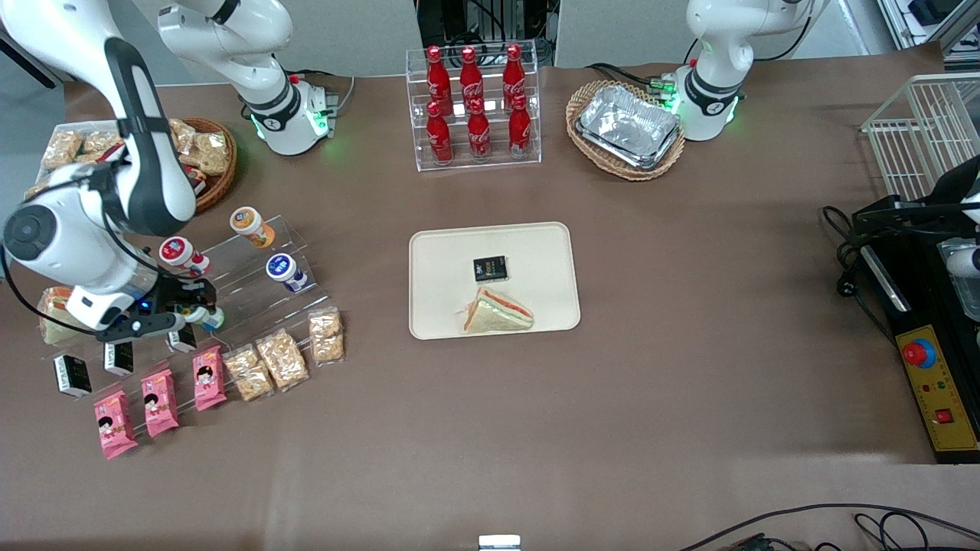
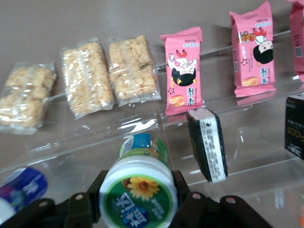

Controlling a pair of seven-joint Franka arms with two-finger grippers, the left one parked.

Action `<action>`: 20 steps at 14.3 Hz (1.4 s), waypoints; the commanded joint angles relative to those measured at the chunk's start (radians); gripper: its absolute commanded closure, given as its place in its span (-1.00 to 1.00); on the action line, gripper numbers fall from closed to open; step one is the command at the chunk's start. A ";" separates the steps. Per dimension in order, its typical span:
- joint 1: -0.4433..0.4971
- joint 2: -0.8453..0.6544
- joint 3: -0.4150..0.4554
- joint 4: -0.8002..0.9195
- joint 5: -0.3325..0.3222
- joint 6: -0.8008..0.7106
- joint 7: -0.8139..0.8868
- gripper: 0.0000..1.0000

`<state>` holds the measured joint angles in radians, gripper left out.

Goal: Place green gum on tray
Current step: 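Lift the green gum bottle and carry it over the cream tray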

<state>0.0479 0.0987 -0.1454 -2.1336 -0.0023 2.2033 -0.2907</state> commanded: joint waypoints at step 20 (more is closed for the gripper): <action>0.154 -0.082 0.507 0.268 0.074 -0.418 1.030 0.66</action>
<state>0.1930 -0.0427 0.3227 -1.8755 0.0515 1.7207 0.6273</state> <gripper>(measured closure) 0.414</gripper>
